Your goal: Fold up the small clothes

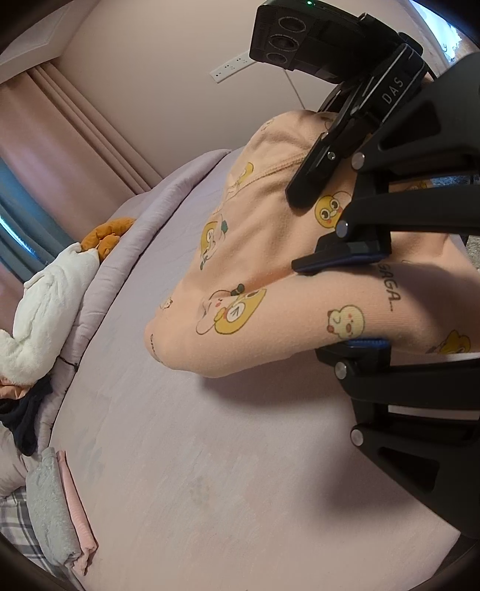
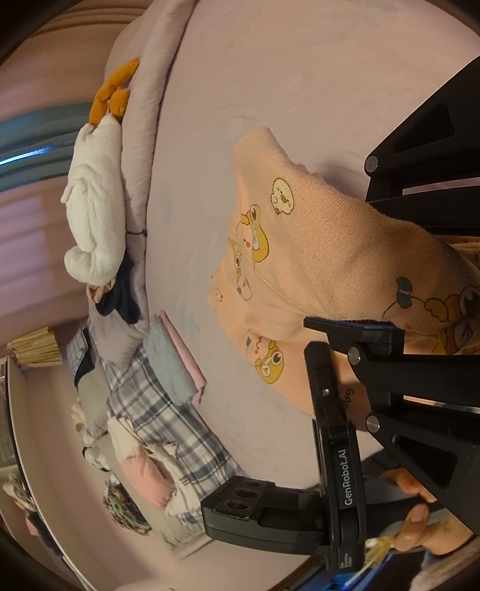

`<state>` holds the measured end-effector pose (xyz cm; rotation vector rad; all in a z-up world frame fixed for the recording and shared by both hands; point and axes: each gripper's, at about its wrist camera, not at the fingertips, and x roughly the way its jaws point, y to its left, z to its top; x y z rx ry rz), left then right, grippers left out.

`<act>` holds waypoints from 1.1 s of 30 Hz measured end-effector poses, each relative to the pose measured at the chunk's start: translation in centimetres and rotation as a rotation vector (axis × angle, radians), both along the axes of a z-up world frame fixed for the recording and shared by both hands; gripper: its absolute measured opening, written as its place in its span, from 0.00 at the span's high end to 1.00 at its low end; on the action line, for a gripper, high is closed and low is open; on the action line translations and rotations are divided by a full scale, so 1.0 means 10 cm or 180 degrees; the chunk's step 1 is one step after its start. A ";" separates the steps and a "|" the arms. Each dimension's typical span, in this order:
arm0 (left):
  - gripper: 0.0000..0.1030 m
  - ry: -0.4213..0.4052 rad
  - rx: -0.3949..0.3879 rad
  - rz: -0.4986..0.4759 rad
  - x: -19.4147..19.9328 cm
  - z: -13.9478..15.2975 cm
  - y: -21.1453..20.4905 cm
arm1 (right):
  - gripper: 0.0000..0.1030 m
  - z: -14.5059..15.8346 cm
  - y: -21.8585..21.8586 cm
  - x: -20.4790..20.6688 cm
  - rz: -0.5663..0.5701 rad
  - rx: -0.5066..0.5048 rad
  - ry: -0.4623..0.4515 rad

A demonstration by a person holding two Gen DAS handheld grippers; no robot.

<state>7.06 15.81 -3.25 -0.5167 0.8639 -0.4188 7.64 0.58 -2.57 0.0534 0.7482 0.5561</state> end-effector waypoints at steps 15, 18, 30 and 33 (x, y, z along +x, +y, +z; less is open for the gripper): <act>0.73 -0.0012 0.0010 0.0086 0.18 0.02 0.13 | 0.77 0.03 0.17 0.22 0.0074 -0.0064 -0.0066; 0.73 -0.0008 0.0015 0.0092 0.26 0.03 0.15 | 0.77 0.03 0.19 0.27 0.0085 -0.0078 -0.0086; 0.74 0.0012 0.0077 0.0086 0.66 0.00 0.19 | 0.77 0.02 0.19 0.57 0.0080 -0.0062 -0.0075; 0.74 0.0020 0.0076 0.0075 0.75 -0.01 0.18 | 0.77 0.01 0.19 0.65 0.0064 -0.0064 -0.0076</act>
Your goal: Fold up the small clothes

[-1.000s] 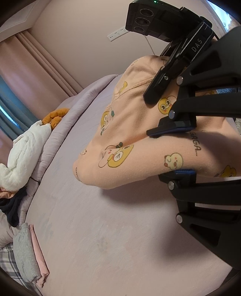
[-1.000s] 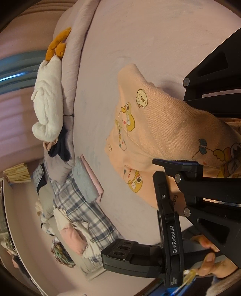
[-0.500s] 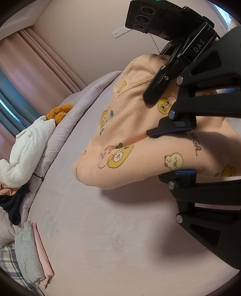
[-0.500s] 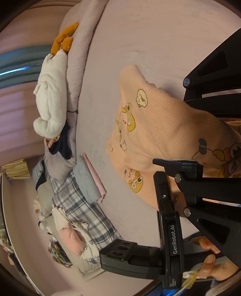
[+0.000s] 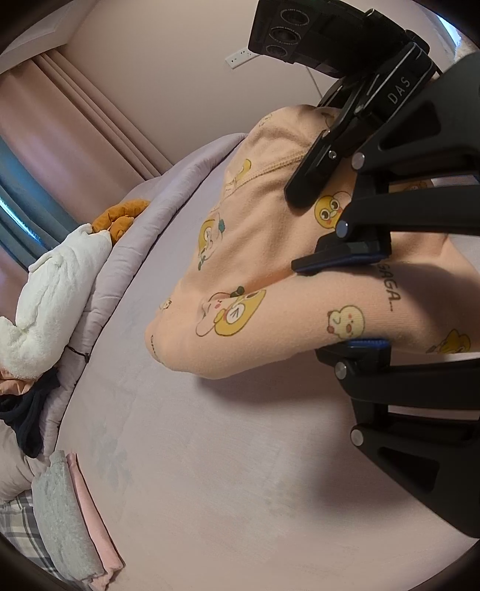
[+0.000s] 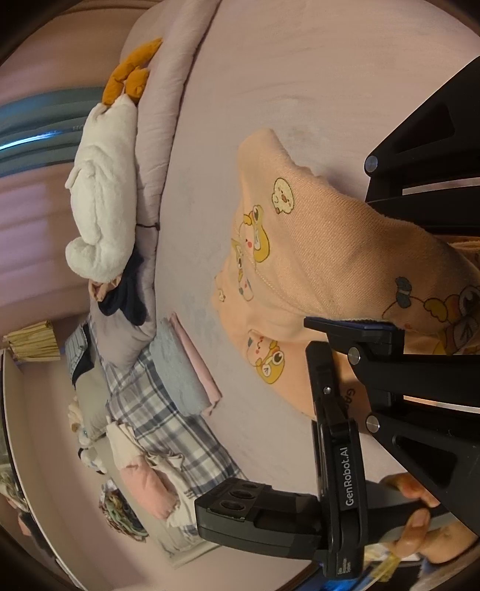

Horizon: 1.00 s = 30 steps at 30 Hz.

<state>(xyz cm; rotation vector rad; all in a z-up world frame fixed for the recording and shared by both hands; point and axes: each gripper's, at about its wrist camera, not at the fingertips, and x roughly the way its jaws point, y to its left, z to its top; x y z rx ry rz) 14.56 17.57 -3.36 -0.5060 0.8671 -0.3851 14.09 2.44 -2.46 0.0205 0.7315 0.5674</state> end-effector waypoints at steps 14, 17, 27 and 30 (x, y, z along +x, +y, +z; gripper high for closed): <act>0.74 0.0007 0.0032 -0.0090 0.46 -0.05 -0.14 | 0.77 -0.05 -0.12 0.35 -0.0131 -0.0025 -0.0018; 0.74 0.0003 0.0042 -0.0104 0.53 -0.06 -0.17 | 0.77 -0.07 -0.16 0.42 -0.0157 -0.0030 -0.0028; 0.74 0.0044 0.0066 -0.0135 0.72 -0.10 -0.25 | 0.77 -0.13 -0.25 0.61 -0.0199 -0.0006 0.0009; 0.74 0.0034 0.0077 -0.0145 0.76 -0.09 -0.27 | 0.77 -0.13 -0.27 0.64 -0.0210 -0.0003 0.0000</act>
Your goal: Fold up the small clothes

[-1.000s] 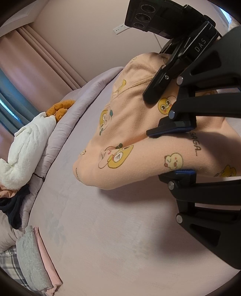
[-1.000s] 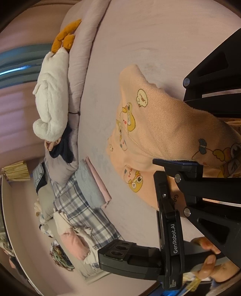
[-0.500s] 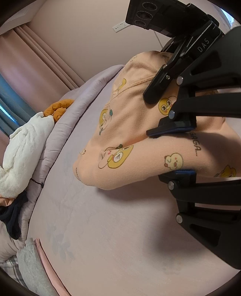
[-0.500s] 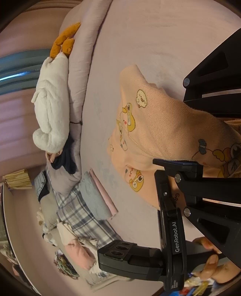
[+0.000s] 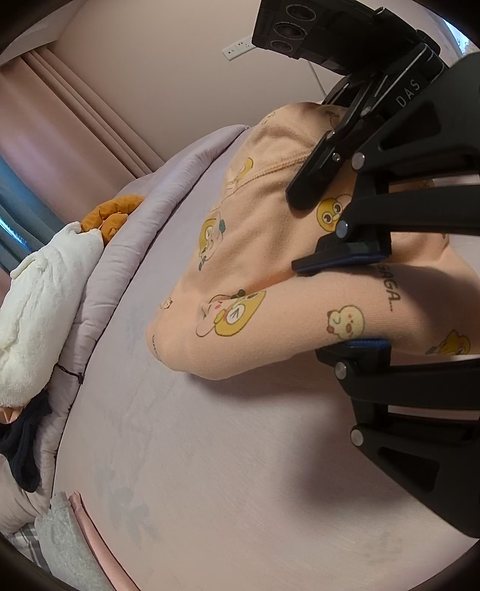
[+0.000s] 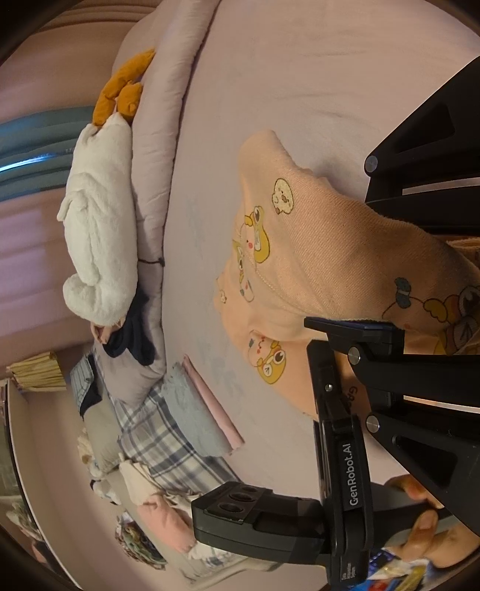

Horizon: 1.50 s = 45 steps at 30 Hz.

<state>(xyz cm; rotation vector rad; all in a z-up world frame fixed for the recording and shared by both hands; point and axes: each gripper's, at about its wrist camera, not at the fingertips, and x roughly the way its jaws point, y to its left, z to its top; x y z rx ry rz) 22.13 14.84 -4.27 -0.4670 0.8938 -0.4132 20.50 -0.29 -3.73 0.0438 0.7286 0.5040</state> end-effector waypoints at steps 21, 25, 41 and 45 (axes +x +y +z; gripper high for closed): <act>0.74 -0.0016 0.0029 0.0004 0.06 0.01 -0.04 | 0.77 -0.03 -0.09 0.16 -0.0047 0.0050 -0.0011; 0.74 -0.0013 0.0049 0.0017 0.07 -0.01 -0.04 | 0.77 -0.05 -0.09 0.17 -0.0049 0.0060 -0.0002; 0.74 0.0043 0.0154 0.0012 0.23 -0.09 -0.11 | 0.77 -0.16 -0.11 0.27 -0.0091 0.0073 0.0089; 0.74 0.0053 0.0176 0.0012 0.25 -0.09 -0.14 | 0.77 -0.16 -0.12 0.28 -0.0092 0.0081 0.0102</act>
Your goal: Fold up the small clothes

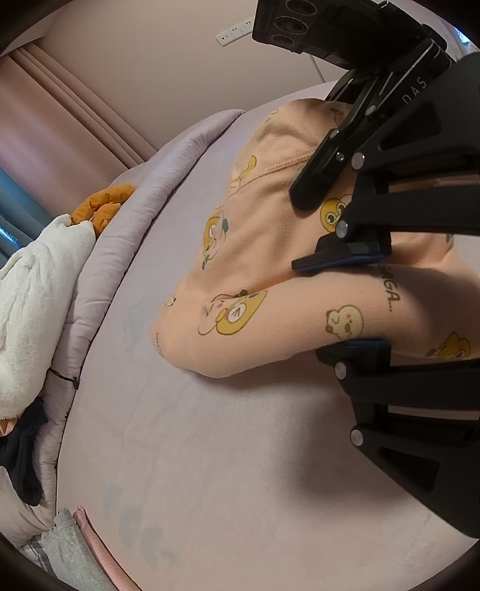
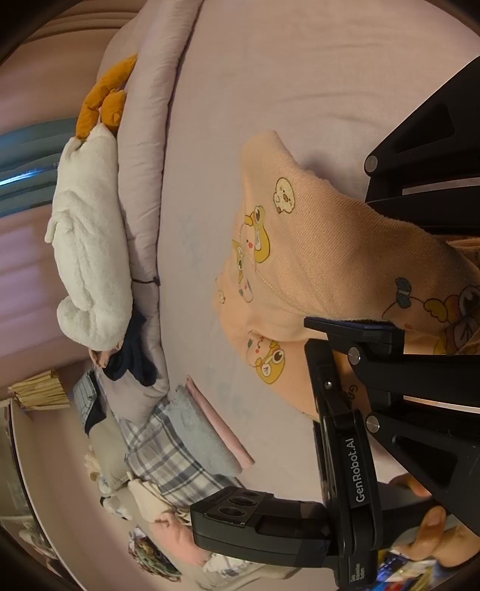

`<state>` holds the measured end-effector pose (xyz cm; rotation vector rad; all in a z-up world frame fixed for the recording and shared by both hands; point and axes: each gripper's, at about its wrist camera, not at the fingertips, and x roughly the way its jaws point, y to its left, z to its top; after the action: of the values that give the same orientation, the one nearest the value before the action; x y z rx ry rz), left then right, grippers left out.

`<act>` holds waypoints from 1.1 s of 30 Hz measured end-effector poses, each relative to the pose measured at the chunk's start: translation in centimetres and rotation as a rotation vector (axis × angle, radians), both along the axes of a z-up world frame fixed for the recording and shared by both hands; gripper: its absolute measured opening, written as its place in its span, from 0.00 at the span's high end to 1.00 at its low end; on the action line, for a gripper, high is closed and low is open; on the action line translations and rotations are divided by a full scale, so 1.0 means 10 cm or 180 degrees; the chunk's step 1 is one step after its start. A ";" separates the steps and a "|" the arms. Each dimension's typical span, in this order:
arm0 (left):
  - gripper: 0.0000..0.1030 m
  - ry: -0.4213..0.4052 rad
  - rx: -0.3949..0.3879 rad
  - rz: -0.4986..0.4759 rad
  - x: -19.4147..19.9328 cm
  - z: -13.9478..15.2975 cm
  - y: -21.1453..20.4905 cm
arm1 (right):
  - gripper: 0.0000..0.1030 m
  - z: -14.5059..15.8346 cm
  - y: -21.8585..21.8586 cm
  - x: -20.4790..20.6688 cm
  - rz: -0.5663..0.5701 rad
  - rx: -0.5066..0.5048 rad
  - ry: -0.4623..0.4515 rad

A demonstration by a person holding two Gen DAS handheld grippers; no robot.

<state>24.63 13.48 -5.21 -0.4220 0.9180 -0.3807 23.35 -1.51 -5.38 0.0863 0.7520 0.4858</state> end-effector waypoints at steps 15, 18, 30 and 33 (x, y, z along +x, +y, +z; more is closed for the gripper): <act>0.74 0.0090 0.0106 0.0010 0.05 -0.09 -0.07 | 0.77 -0.10 -0.02 0.05 0.0000 0.0029 0.0136; 0.74 0.0107 0.0121 0.0017 0.05 -0.10 -0.08 | 0.77 -0.12 -0.04 0.08 -0.0011 0.0052 0.0180; 0.68 0.0143 0.0323 0.0060 0.07 -0.16 -0.11 | 0.77 -0.23 -0.10 0.13 -0.0081 0.0119 0.0358; 0.67 0.0152 0.0342 0.0066 0.07 -0.17 -0.11 | 0.77 -0.25 -0.11 0.13 -0.0098 0.0126 0.0384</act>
<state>25.37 12.40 -6.92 -0.3430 0.9750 -0.3018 24.65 -2.64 -7.87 0.1651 0.8581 0.4694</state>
